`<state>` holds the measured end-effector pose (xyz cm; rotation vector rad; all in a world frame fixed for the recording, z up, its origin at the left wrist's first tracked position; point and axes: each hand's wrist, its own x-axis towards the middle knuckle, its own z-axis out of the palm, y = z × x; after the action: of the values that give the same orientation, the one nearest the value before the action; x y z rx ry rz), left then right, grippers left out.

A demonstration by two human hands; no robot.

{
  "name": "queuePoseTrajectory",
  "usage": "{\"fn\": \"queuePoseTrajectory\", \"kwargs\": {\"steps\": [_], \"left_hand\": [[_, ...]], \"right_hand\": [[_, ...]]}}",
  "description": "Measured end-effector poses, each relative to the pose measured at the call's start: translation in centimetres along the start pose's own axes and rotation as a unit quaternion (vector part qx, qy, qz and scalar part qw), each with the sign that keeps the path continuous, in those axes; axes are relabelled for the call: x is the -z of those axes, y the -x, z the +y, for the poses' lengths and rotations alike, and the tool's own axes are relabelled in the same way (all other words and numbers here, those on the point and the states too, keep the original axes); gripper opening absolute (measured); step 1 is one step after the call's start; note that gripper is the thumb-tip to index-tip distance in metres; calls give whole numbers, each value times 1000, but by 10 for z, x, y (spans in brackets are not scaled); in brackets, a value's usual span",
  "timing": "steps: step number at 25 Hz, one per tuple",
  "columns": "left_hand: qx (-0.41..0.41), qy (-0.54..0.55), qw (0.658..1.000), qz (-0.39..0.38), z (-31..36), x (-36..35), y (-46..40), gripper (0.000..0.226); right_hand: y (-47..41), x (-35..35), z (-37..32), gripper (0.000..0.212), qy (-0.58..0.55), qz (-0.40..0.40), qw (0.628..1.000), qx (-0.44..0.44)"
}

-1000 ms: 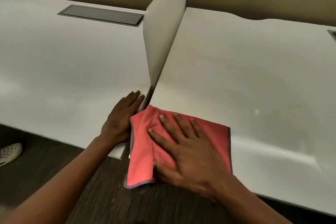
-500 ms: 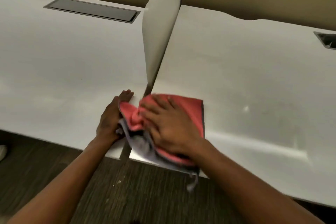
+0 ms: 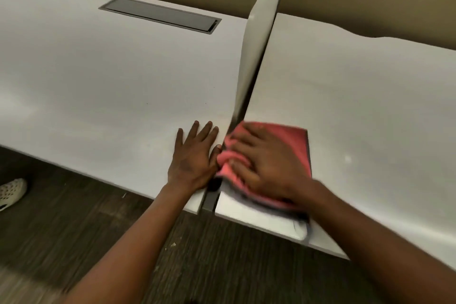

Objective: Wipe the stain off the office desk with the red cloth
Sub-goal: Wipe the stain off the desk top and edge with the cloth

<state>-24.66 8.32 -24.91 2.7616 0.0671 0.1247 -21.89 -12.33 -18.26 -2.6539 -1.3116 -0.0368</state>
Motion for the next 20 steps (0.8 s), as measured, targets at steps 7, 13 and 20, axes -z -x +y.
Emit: {"fn": "queuePoseTrajectory", "kwargs": {"steps": [7,13,20], "left_hand": [[15,22,999,26,0,-4,-1,52],[1,9,1000,3,-2,0,-1,49],[73,178,975,110,31,19,37,38]], "right_hand": [[7,10,-6,35,-60,-33,982,174],[-14,8,3,39,-29,23,999,-11],[105,0,-32,55,-175,6,984,-9]]}}
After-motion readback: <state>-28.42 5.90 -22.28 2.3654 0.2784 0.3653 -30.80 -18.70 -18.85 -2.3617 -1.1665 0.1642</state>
